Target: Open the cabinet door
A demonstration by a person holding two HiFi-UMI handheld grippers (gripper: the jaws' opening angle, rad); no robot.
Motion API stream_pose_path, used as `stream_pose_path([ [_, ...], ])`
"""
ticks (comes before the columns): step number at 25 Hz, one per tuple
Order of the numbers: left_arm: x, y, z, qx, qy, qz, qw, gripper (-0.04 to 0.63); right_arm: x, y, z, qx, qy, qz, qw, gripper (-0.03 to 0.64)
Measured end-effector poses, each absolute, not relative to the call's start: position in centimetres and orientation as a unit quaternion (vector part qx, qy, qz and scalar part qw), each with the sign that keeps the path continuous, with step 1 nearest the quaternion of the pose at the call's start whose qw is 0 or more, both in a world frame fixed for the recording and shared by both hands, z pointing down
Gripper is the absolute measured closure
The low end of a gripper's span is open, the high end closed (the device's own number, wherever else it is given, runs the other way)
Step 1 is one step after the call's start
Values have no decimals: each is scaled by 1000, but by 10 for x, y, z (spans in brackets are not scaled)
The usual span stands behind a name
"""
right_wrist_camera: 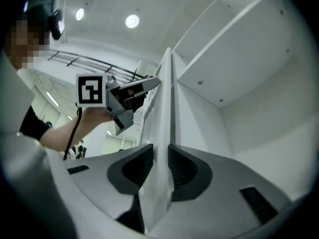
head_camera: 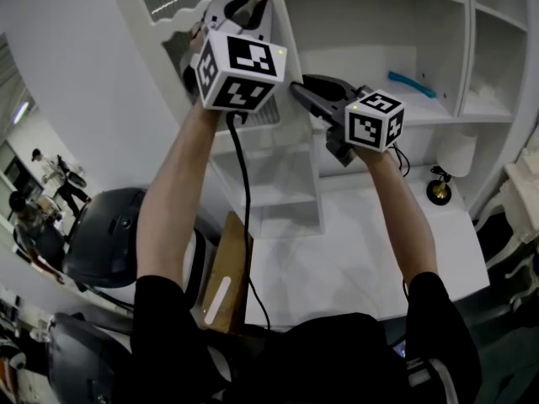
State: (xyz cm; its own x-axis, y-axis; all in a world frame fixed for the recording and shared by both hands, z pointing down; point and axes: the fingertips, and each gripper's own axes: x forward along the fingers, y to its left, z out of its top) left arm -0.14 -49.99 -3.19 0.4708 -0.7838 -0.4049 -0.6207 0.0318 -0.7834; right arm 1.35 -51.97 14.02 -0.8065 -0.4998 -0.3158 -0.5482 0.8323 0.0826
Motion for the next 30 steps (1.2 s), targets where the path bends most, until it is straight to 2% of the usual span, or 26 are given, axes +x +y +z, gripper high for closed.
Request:
stream_pose_path([
  [7,-5,-482,-32,-693,503,-65,512,514,13,-500,139,-241,957,56,151,528],
  [30,-37,-416,-34,-698,509,-45,502,509,-12,-424,138,-272,943,75,175,538],
])
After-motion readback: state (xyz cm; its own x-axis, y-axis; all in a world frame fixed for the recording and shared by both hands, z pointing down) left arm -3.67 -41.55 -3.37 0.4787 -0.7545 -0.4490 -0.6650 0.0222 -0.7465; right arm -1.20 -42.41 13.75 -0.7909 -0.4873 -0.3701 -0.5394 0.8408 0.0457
